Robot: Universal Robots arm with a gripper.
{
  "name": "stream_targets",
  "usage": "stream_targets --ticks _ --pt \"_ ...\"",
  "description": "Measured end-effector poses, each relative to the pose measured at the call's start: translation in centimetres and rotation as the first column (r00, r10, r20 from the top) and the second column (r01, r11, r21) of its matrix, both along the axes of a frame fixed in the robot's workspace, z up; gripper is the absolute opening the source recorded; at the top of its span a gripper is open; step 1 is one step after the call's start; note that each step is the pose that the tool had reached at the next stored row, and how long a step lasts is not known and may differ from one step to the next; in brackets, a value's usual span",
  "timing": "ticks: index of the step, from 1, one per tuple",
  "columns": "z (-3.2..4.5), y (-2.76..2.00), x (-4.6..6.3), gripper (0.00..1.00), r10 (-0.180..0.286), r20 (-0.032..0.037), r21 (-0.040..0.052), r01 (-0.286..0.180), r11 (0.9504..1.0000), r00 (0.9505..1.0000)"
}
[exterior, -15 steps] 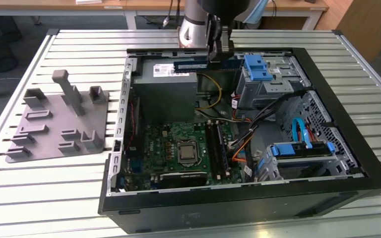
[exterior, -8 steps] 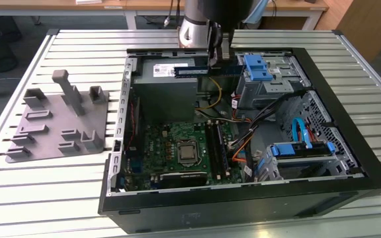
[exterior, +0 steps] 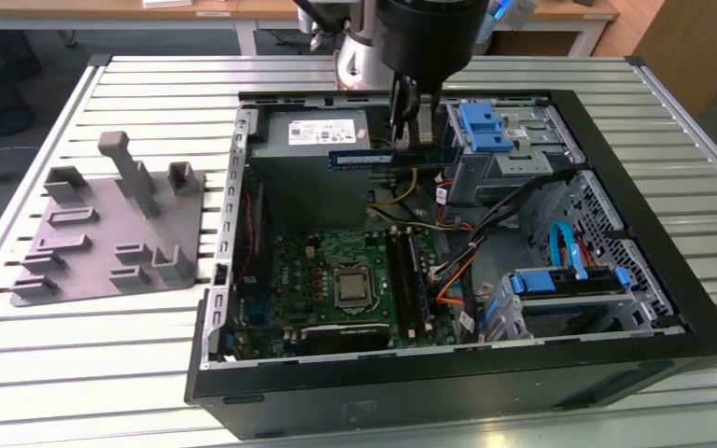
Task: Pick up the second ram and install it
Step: 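Pick up the second ram and move it above second insertion slot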
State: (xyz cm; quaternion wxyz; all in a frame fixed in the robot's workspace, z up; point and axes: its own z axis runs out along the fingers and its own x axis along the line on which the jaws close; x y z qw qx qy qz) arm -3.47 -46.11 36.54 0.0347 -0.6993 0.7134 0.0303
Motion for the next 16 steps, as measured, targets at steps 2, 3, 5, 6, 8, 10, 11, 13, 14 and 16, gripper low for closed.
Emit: stream_targets --ticks 2,3,5,6,8,10,11,13,14,16 --pt "-0.36 -0.04 0.0 0.14 0.000 0.0000 -0.0001 0.000 1.0000 1.0000" --pt "-0.55 -0.05 0.0 0.14 0.000 0.0000 0.0000 0.000 1.0000 1.0000" --pt "-0.90 -0.05 0.0 0.14 0.000 0.0001 0.0001 0.000 1.0000 1.0000" --pt "-1.06 -0.05 0.0 0.14 0.000 0.0001 0.0001 0.000 1.0000 1.0000" --pt "-1.40 -0.05 0.0 0.14 0.000 0.0000 0.0000 0.000 1.0000 1.0000" --pt "-1.76 -0.05 0.0 0.14 0.000 0.0000 0.0001 0.000 1.0000 1.0000" --pt "-1.91 -0.06 0.0 0.14 0.000 0.0001 0.0000 0.000 1.0000 1.0000" --pt "-2.23 -0.06 0.0 0.14 0.000 0.0000 0.0000 0.000 1.0000 1.0000" --pt "-2.40 -0.06 0.0 0.14 0.000 0.0000 0.0000 0.000 1.0000 1.0000" --pt "-2.71 -0.05 0.0 0.14 0.000 0.0000 0.0001 0.000 1.0000 1.0000"
